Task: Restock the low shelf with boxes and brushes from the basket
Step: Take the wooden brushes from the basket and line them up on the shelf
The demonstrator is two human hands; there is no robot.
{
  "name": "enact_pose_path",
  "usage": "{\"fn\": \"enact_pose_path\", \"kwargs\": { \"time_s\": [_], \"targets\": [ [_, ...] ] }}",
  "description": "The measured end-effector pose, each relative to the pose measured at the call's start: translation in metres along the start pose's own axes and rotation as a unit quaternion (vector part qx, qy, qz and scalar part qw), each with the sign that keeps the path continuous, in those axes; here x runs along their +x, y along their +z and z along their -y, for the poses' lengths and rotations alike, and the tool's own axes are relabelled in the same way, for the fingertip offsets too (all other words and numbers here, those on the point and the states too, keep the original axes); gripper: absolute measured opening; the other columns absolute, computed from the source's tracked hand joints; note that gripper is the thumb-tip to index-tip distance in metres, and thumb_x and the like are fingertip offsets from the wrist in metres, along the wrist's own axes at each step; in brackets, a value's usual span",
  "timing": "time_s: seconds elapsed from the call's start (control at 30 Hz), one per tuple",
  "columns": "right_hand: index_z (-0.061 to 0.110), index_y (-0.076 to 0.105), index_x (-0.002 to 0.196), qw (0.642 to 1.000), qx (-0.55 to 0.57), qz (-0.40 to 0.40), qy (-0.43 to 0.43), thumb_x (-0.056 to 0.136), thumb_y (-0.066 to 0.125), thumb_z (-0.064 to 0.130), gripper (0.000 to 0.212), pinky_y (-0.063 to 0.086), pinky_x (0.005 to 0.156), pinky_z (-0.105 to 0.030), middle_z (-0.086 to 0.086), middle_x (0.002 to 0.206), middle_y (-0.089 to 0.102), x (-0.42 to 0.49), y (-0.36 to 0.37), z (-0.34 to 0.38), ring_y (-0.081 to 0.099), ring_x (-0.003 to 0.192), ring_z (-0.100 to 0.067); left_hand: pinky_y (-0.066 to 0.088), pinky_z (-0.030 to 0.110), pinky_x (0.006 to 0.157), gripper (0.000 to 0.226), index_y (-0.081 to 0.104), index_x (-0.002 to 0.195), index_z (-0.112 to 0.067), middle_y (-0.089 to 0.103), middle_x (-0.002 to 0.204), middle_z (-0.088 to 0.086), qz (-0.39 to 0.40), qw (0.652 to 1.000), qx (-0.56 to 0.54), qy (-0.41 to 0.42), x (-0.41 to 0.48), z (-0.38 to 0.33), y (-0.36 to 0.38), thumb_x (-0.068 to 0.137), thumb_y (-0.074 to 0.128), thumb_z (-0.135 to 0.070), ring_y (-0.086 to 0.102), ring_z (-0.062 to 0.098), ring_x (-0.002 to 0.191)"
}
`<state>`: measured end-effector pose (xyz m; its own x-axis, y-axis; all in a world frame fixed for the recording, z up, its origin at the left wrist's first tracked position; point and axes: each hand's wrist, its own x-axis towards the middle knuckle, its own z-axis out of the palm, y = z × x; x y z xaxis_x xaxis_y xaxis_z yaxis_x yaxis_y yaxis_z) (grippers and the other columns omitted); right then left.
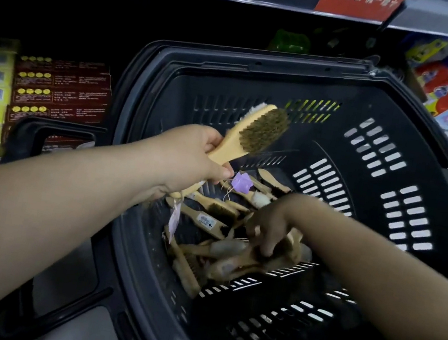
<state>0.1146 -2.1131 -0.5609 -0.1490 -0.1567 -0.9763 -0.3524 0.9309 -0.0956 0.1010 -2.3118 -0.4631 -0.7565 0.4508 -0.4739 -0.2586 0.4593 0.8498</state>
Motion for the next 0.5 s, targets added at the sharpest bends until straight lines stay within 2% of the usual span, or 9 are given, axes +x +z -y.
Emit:
{"fn": "enact_pose_path", "kwargs": {
  "time_s": [0.07, 0.13, 0.2, 0.27, 0.3, 0.37, 0.4, 0.43, 0.5],
  "targets": [
    [0.031, 0.057, 0.111, 0.987, 0.137, -0.059, -0.06, 0.077, 0.07, 0.018, 0.038, 0.047, 0.069, -0.019, 0.011, 0.097, 0.06, -0.031, -0.018, -0.017, 0.057, 0.087, -0.011, 0.045, 0.007, 0.052, 0.028, 0.062, 0.11, -0.015, 0.072, 0.09, -0.005, -0.01, 1.0, -0.002, -0.001, 0.001, 0.002, -0.002, 0.084, 0.066, -0.007, 0.065, 0.003, 0.071],
    [0.036, 0.058, 0.1, 0.948, 0.263, -0.11, -0.144, 0.071, 0.071, 0.014, 0.039, 0.046, 0.061, -0.014, 0.017, 0.084, 0.063, -0.063, -0.029, -0.027, 0.058, 0.074, -0.003, 0.046, 0.013, 0.056, 0.025, 0.063, 0.11, -0.016, 0.071, 0.09, -0.005, -0.021, 1.0, 0.012, -0.004, 0.0, 0.002, -0.003, 0.085, 0.066, -0.013, 0.066, 0.009, 0.077],
    [0.029, 0.059, 0.103, 0.899, 0.355, -0.133, -0.218, 0.069, 0.067, 0.009, 0.04, 0.048, 0.061, -0.014, 0.013, 0.087, 0.065, -0.081, -0.031, -0.029, 0.06, 0.074, -0.003, 0.048, 0.018, 0.055, 0.022, 0.061, 0.109, -0.016, 0.07, 0.086, 0.0, -0.026, 0.999, 0.02, -0.017, -0.001, 0.002, -0.003, 0.088, 0.063, -0.016, 0.065, 0.014, 0.07],
    [0.02, 0.061, 0.106, 0.864, 0.404, -0.147, -0.264, 0.071, 0.063, 0.003, 0.038, 0.051, 0.065, -0.017, 0.004, 0.093, 0.067, -0.091, -0.035, -0.03, 0.062, 0.079, -0.007, 0.058, 0.034, 0.068, 0.024, 0.056, 0.114, -0.019, 0.07, 0.092, 0.006, 0.001, 0.999, -0.025, -0.043, -0.003, 0.0, -0.004, 0.091, 0.058, -0.013, 0.07, 0.02, 0.079],
    [0.016, 0.061, 0.107, 0.85, 0.42, -0.154, -0.28, 0.072, 0.062, 0.002, 0.038, 0.053, 0.068, -0.02, -0.001, 0.098, 0.067, -0.095, -0.037, -0.031, 0.063, 0.083, -0.01, 0.059, 0.037, 0.07, 0.026, 0.053, 0.117, -0.022, 0.07, 0.096, 0.006, 0.019, 0.997, -0.051, -0.052, -0.004, 0.0, -0.003, 0.092, 0.056, -0.012, 0.07, 0.02, 0.084],
    [0.009, 0.059, 0.108, 0.817, 0.45, -0.186, -0.308, 0.074, 0.06, 0.0, 0.035, 0.053, 0.071, -0.023, -0.01, 0.104, 0.065, -0.098, -0.039, -0.029, 0.063, 0.087, -0.015, 0.058, 0.033, 0.067, 0.03, 0.05, 0.121, -0.028, 0.071, 0.098, 0.003, 0.046, 0.997, -0.043, -0.052, -0.005, 0.001, -0.003, 0.093, 0.055, -0.017, 0.07, 0.017, 0.087],
    [0.007, 0.058, 0.105, 0.8, 0.465, -0.213, -0.313, 0.074, 0.061, 0.0, 0.032, 0.053, 0.069, -0.024, -0.014, 0.104, 0.064, -0.098, -0.039, -0.027, 0.063, 0.086, -0.017, 0.058, 0.036, 0.074, 0.031, 0.049, 0.122, -0.03, 0.071, 0.098, 0.002, 0.052, 0.997, -0.035, -0.05, -0.004, 0.002, -0.003, 0.093, 0.055, -0.02, 0.068, 0.019, 0.091],
    [0.007, 0.057, 0.1, 0.782, 0.483, -0.243, -0.31, 0.073, 0.063, 0.0, 0.028, 0.053, 0.066, -0.024, -0.015, 0.1, 0.064, -0.096, -0.039, -0.024, 0.062, 0.083, -0.018, 0.056, 0.039, 0.081, 0.032, 0.049, 0.123, -0.031, 0.07, 0.098, 0.002, 0.057, 0.996, -0.036, -0.05, -0.005, 0.003, -0.002, 0.093, 0.056, -0.022, 0.067, 0.022, 0.094],
    [0.009, 0.055, 0.092, 0.745, 0.52, -0.285, -0.305, 0.071, 0.069, 0.001, 0.026, 0.051, 0.062, -0.021, -0.009, 0.089, 0.063, -0.087, -0.038, -0.02, 0.062, 0.073, -0.013, 0.053, 0.04, 0.084, 0.039, 0.048, 0.126, -0.029, 0.069, 0.101, 0.002, 0.063, 0.996, -0.039, -0.048, -0.004, 0.005, -0.002, 0.09, 0.06, -0.022, 0.065, 0.023, 0.097]
  ]
}}
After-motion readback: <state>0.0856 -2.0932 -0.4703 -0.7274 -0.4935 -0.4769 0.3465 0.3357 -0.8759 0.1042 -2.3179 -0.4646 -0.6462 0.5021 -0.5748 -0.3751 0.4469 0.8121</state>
